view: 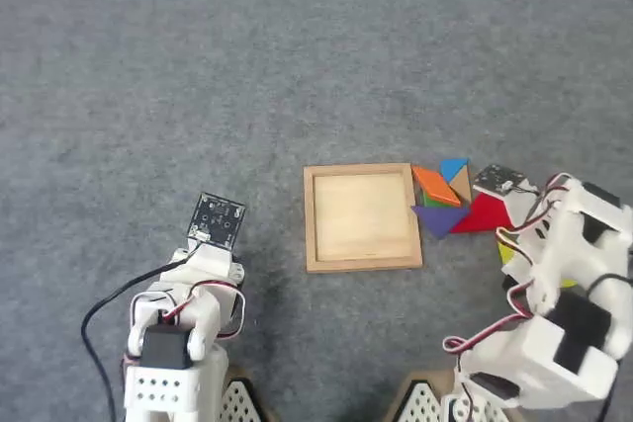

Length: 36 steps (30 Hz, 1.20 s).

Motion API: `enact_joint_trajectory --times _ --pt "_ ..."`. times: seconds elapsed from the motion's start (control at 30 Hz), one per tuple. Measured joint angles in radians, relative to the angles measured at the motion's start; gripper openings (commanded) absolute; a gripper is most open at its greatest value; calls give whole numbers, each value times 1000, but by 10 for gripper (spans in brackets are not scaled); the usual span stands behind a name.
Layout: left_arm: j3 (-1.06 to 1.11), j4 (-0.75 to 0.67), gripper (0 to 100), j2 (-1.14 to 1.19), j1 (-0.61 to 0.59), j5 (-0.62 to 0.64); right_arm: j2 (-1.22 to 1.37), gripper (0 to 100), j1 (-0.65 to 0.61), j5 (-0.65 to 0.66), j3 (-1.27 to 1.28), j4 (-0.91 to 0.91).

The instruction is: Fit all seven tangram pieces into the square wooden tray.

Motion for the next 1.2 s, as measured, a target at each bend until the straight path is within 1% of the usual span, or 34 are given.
enact_joint_trajectory --times 0.1,0.33,0.6,0.73,0.87,0.97,1.2 --pt "0 0 13 0 0 0 2 331 5 2 0 -5" --pt "0 0 13 0 0 0 2 280 6 2 -3 -15" --pt "0 0 13 0 0 0 -14 277 17 75 28 -20" --pt "0 0 13 0 0 0 -17 276 17 84 68 -66" --pt "0 0 13 0 0 0 -23 211 32 86 87 -100" --pt "0 0 13 0 0 0 -23 202 44 55 87 -120" --pt "0 0 13 0 0 0 -18 202 49 -94 48 -123"
